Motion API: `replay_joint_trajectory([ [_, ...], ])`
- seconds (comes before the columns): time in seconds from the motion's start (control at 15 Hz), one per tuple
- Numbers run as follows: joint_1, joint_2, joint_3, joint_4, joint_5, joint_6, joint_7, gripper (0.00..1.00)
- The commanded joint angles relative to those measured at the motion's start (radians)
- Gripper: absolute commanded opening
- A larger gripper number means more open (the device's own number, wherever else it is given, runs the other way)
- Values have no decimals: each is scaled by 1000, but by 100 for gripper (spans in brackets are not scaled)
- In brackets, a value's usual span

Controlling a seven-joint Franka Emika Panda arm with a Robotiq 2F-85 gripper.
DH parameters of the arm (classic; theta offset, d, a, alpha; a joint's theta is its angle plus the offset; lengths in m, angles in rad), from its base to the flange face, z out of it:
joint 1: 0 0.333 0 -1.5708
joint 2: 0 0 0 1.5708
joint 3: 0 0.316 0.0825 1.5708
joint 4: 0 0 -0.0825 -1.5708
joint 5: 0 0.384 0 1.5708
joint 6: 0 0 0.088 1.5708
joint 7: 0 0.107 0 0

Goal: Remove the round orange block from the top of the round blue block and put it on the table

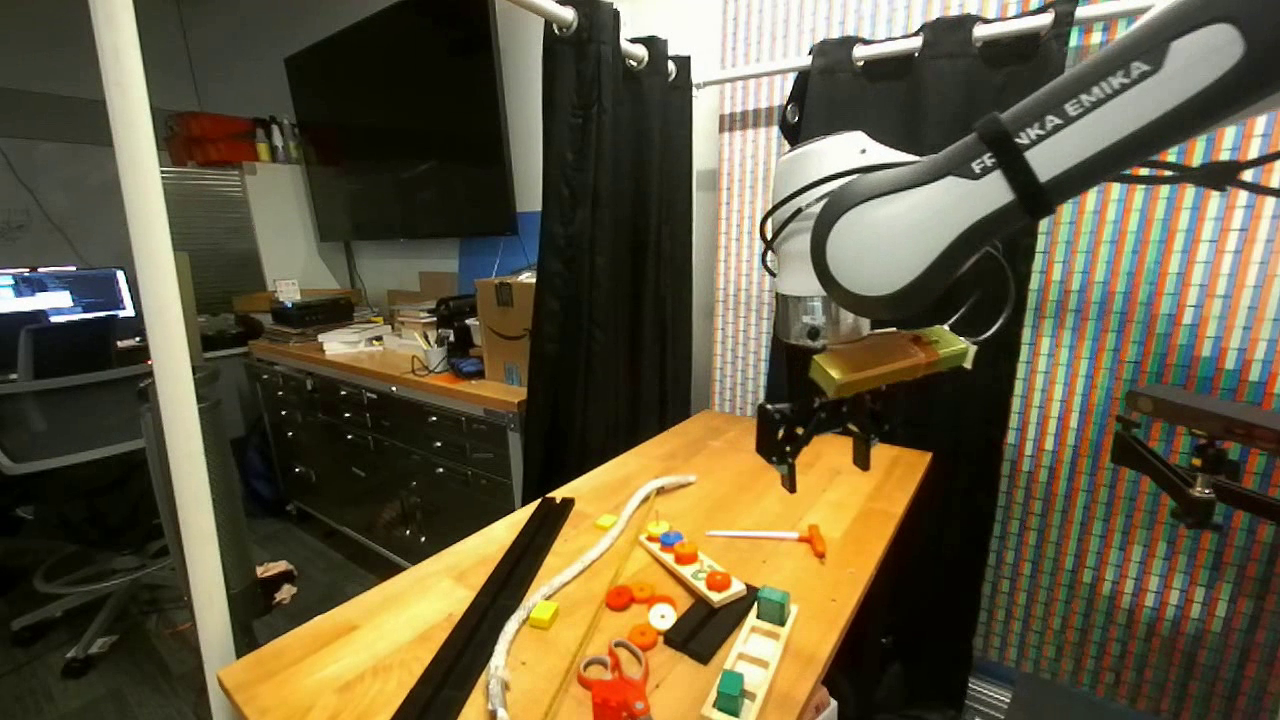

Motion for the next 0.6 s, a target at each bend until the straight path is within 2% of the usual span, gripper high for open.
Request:
replay_joint_trajectory([
  [0.0,33,-229,65,-148,41,-50,-135,100],
  [0.2,77,-356,88,-182,86,-112,-220,100],
  [0.53,117,-474,39,-149,179,-188,-383,100],
])
